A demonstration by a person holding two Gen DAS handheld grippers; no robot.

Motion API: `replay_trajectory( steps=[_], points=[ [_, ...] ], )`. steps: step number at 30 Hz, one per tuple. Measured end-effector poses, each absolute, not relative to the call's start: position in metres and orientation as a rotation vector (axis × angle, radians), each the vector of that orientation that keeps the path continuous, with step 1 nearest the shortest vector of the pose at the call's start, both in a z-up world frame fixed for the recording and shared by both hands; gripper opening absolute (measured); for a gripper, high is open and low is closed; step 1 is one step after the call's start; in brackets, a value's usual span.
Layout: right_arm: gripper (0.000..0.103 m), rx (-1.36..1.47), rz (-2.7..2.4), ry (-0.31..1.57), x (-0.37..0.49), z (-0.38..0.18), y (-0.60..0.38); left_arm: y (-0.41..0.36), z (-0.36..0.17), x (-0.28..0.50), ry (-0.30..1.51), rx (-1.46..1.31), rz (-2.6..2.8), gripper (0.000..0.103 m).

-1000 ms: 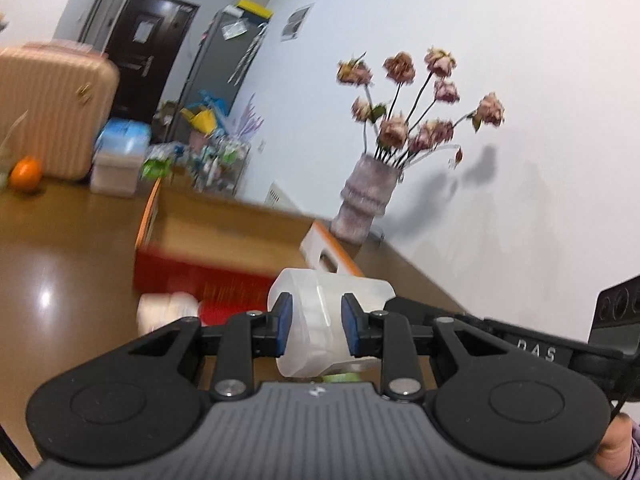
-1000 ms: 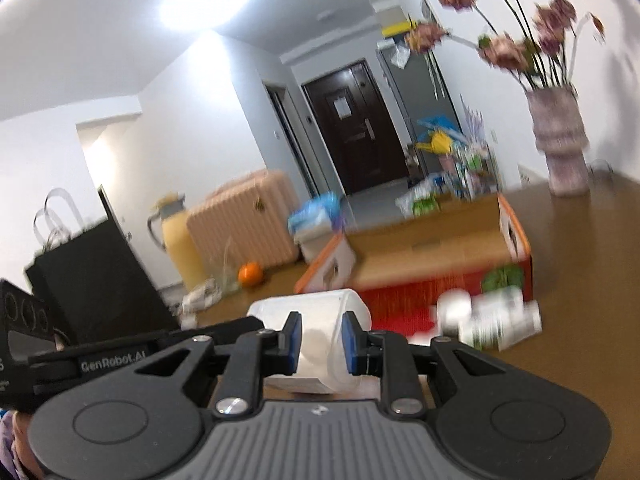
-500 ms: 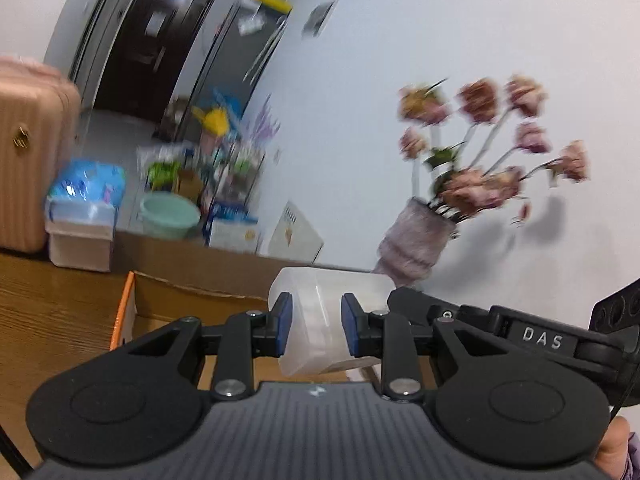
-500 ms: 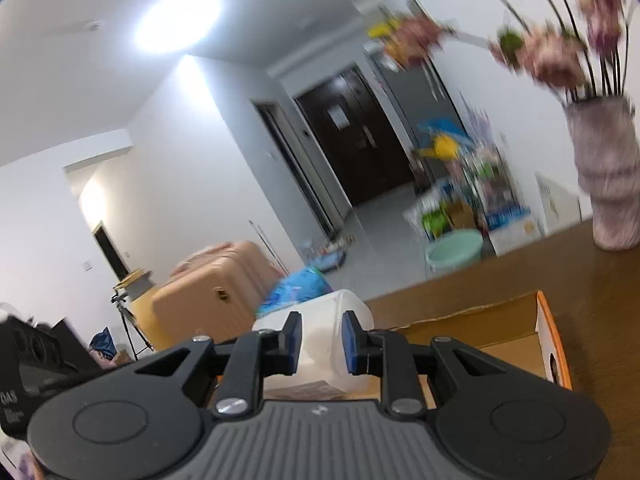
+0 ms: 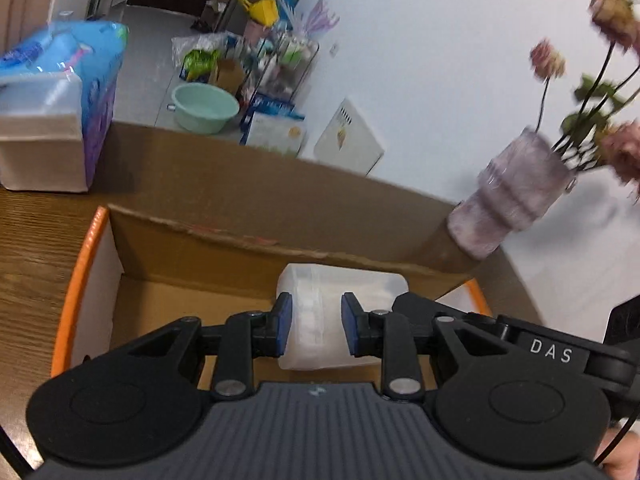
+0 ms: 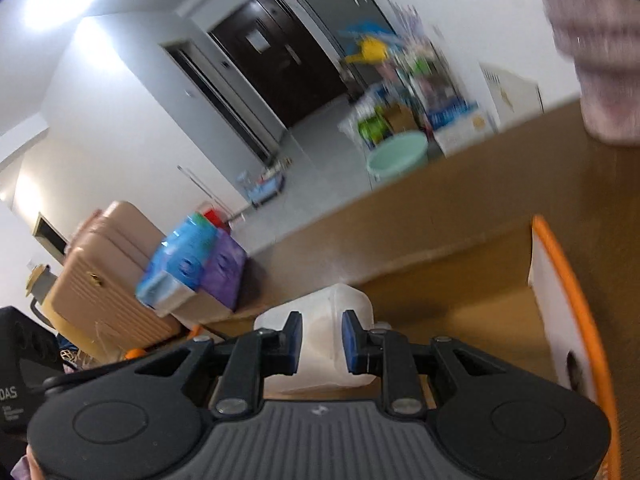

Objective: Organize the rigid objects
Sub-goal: 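Carry the white container into the cardboard box and open the left tool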

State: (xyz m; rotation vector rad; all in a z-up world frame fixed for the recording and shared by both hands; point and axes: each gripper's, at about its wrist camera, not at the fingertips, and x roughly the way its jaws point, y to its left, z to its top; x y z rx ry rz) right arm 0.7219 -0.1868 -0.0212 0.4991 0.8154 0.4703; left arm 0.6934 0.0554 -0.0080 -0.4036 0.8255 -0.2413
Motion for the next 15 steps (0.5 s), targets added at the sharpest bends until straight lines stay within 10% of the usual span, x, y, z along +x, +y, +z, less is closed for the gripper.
replay_trajectory(
  steps=[15],
  points=[
    [0.029, 0.458, 0.417, 0.898, 0.729, -0.037, -0.178, 0.049, -0.003, 0.684, 0.883, -0.352, -0.274, 0.032]
  ],
)
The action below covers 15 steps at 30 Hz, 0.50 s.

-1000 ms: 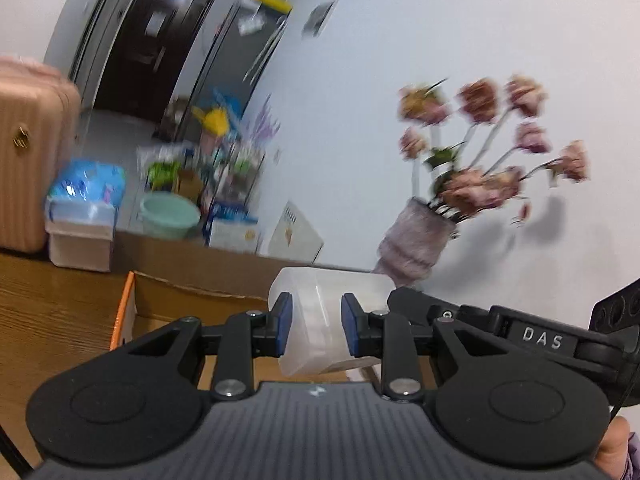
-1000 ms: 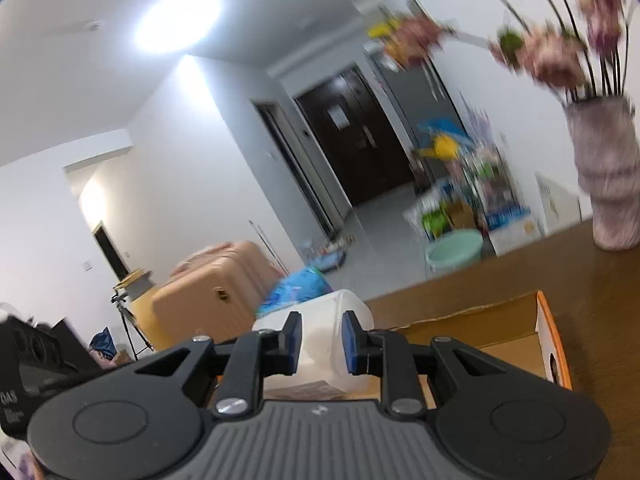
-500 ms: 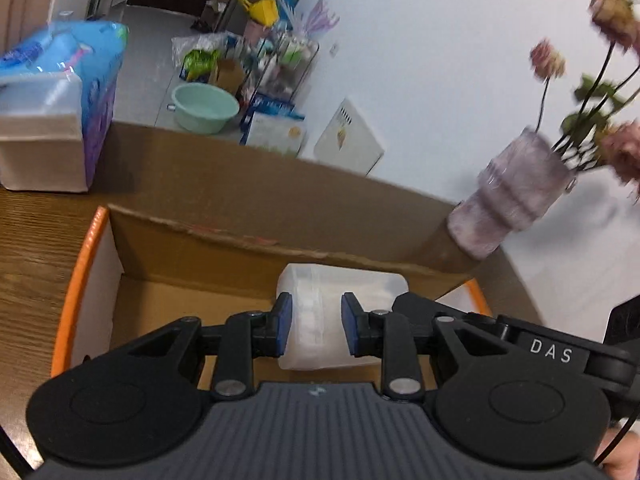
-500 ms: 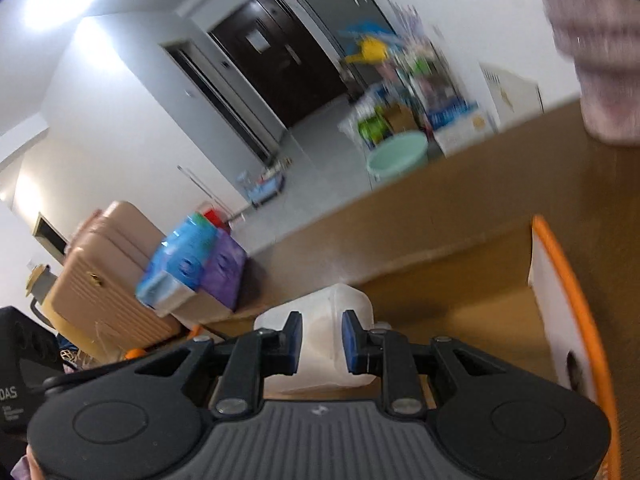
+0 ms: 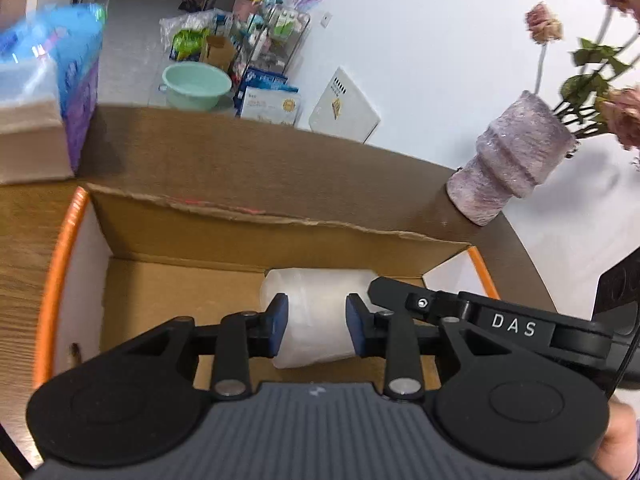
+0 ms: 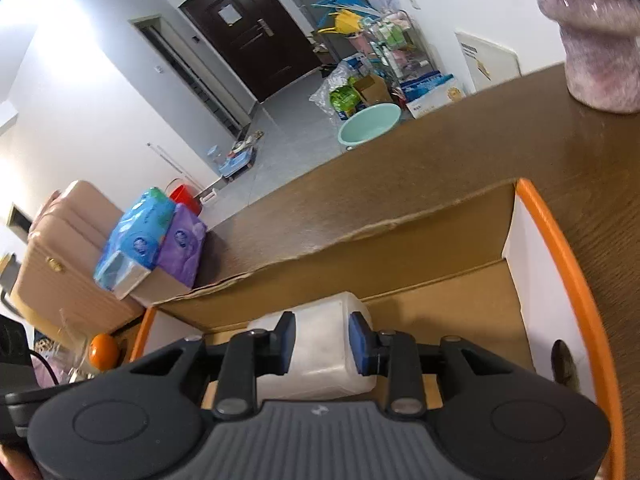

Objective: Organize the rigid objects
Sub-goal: 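Carry the white container into the cardboard box and open the left tool, then withdraw the left tool from the box back over the table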

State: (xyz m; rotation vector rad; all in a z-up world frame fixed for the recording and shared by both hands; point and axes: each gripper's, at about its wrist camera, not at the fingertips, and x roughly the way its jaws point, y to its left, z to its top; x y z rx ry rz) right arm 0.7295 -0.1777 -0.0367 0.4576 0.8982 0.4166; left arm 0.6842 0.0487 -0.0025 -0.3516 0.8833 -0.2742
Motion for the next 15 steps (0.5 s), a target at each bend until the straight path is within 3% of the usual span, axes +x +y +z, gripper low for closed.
replay_trajectory(
  steps=[4, 10, 14, 15],
  points=[
    [0.03, 0.4, 0.428, 0.85, 0.705, -0.003, -0.184, 0.052, 0.031, 0.656, 0.825, -0.252, -0.26, 0.047],
    [0.048, 0.339, 0.421, 0.751, 0.649, 0.064, -0.204, 0.065, 0.086, 0.601, 0.742, -0.158, -0.181, 0.067],
    [0.079, 0.27, 0.438, 0.63, 0.59, 0.099, -0.22, 0.073, 0.12, 0.542, 0.596, -0.064, -0.144, 0.078],
    [0.08, 0.251, 0.441, 0.604, 0.573, 0.104, -0.223, 0.076, 0.126, 0.526, 0.564, -0.044, -0.132, 0.079]
  ],
)
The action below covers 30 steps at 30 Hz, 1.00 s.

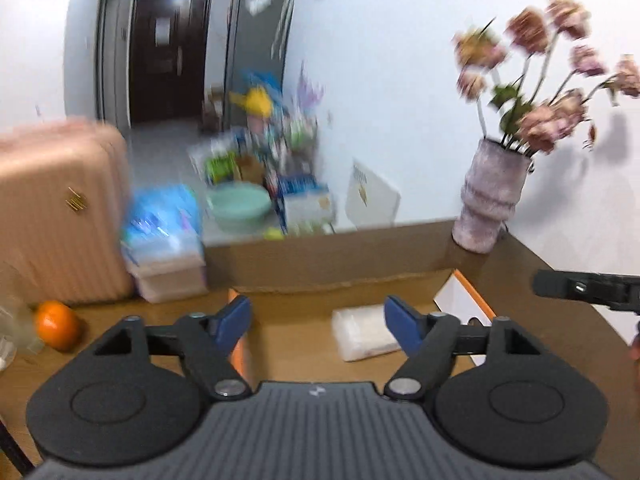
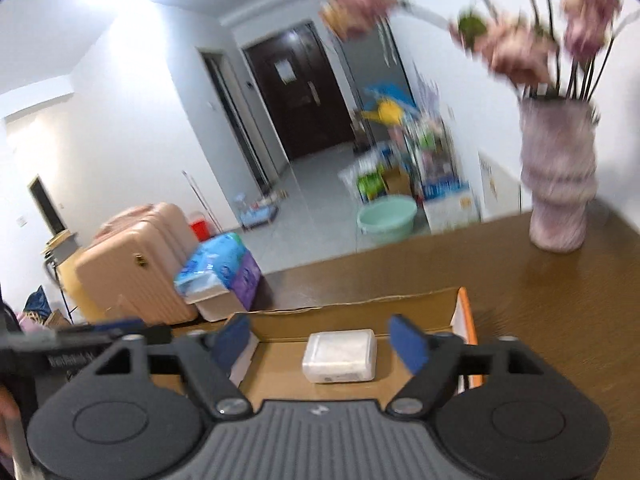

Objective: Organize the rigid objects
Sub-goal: 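Withdraw the left tool from the box back over the table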

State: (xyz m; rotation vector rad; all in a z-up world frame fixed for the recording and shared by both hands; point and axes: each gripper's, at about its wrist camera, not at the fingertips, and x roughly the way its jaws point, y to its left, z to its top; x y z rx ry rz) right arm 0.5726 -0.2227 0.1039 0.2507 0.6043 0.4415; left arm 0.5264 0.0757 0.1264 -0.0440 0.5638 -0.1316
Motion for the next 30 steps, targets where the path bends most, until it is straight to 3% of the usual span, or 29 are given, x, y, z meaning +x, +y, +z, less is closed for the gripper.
replay_trajectory(
  steps=[6, 11, 13, 20, 30],
  points=[
    [0.087, 0.175, 0.436, 0.486, 0.496, 0.121, -0.234, 0.071, 0.144, 0.446, 0.404, 0.037, -0.028, 0.087],
    [0.095, 0.147, 0.41, 0.38, 0.448, 0.122, -0.238, 0.061, 0.143, 0.389, 0.269, 0.037, -0.009, 0.103],
    [0.1, 0.11, 0.381, 0.314, 0.425, 0.114, -0.239, 0.057, 0.139, 0.365, 0.224, 0.047, -0.006, 0.103],
    [0.103, 0.058, 0.33, 0.206, 0.349, 0.079, -0.247, 0.045, 0.1, 0.271, 0.135, 0.064, 0.027, 0.103],
    [0.103, -0.026, 0.225, 0.177, 0.205, 0.011, -0.236, 0.034, 0.03, 0.161, 0.188, 0.11, 0.075, 0.103]
  ],
)
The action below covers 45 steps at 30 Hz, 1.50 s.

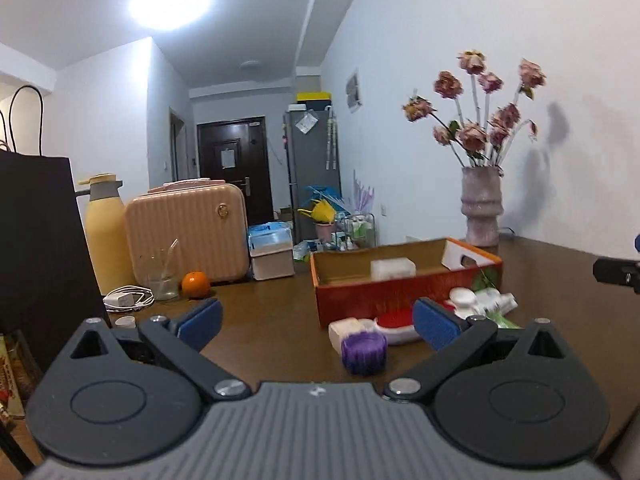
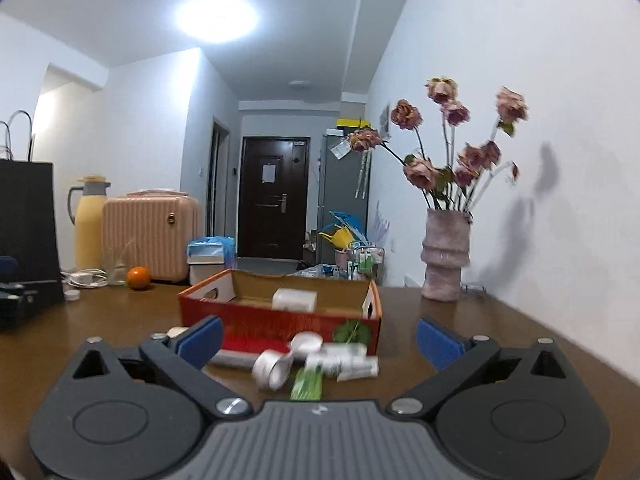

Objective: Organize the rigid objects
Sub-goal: 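Withdraw the left tool from the box back over the table, then grasp the purple cap with the left tool while the right tool grasps the blue cap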

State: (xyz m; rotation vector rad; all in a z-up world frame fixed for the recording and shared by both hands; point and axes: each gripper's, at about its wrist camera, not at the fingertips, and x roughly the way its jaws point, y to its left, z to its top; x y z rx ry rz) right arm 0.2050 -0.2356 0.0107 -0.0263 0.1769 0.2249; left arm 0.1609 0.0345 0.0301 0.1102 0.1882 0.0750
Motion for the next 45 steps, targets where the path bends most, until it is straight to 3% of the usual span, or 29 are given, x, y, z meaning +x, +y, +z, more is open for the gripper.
replay_trajectory(
  steps=[9, 28, 35, 38, 42, 45],
  points=[
    [0.103, -0.101, 0.244, 0.197, 0.17, -0.006, -0.224, 0.022, 0.025, 0.148, 0.175, 0.186, 0.091, 0.103],
    [0.103, -0.036, 0.258, 0.299, 0.216, -0.03, -0.232, 0.014, -0.007, 0.196, 0.293, 0.197, 0.089, 0.103],
    [0.1, -0.055, 0.297, 0.339, 0.244, -0.035, -0.219, 0.017, -0.023, 0.239, 0.396, 0.139, 0.047, 0.103],
    [0.091, -0.056, 0.316, 0.38, 0.262, -0.039, -0.214, 0.018, -0.027, 0.269, 0.436, 0.11, 0.015, 0.103],
    [0.091, -0.056, 0.345, 0.399, 0.282, -0.043, -0.201, 0.018, -0.029, 0.311, 0.485, 0.111, -0.016, 0.096],
    [0.091, -0.057, 0.371, 0.407, 0.292, -0.045, -0.192, 0.021, -0.032, 0.338, 0.516, 0.11, -0.013, 0.085]
  ],
)
